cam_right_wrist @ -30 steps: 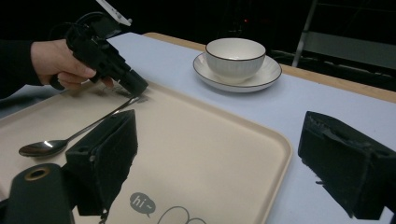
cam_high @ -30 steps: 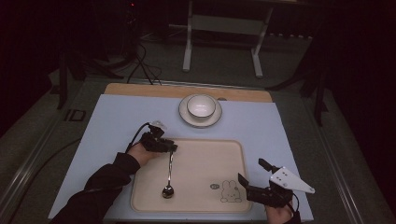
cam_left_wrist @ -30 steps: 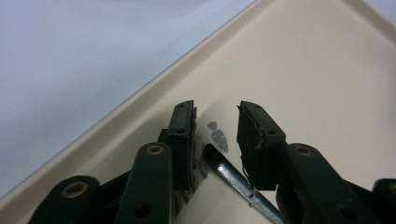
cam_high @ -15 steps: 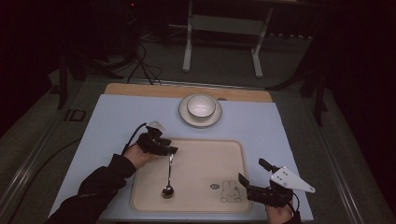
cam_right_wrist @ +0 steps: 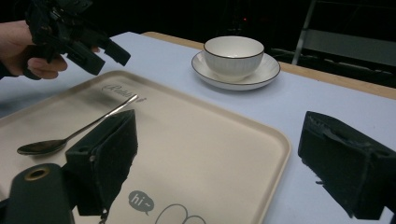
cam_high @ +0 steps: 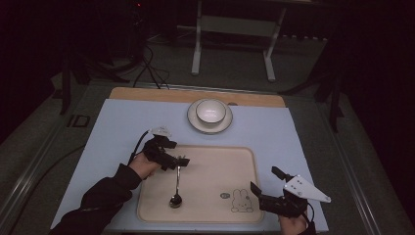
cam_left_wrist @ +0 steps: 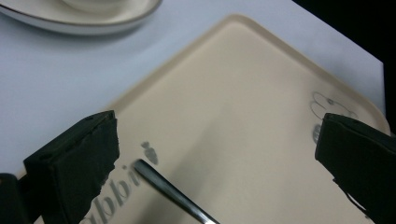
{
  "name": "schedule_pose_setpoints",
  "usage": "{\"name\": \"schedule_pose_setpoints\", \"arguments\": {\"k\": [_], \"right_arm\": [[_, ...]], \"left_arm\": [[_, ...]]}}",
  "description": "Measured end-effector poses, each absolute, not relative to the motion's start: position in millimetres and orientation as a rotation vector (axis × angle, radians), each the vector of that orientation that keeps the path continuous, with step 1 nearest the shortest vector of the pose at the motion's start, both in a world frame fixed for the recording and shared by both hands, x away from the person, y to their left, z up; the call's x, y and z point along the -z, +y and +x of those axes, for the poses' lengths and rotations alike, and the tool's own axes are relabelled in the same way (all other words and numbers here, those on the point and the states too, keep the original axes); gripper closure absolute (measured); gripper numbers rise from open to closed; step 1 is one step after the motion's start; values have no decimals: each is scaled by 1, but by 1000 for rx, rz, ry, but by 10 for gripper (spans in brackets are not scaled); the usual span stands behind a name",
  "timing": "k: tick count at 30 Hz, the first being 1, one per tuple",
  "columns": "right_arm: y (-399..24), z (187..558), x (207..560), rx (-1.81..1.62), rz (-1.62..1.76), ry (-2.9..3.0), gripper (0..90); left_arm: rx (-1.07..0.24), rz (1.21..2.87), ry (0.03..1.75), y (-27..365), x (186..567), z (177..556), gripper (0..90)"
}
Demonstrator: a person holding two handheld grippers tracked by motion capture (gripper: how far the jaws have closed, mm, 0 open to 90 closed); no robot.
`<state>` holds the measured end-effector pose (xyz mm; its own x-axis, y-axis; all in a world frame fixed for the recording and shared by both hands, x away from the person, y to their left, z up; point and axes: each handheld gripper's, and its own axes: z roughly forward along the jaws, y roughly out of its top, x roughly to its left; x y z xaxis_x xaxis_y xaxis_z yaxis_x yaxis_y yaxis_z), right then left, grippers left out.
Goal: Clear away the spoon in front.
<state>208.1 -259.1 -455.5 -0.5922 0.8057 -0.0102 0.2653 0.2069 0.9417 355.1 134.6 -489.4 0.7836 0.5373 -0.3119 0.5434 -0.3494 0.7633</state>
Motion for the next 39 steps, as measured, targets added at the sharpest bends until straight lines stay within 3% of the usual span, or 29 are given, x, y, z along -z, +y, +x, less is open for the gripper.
{"name": "schedule_pose_setpoints", "arguments": {"k": [18,39], "right_arm": [[-259,207,455,-1383,991,1972,119],[-258,207,455,-1379,987,1980,118]], "left_arm": [[-133,1929,782,148,463,333,2],[-164,1911,706,163,452,284,2]]}}
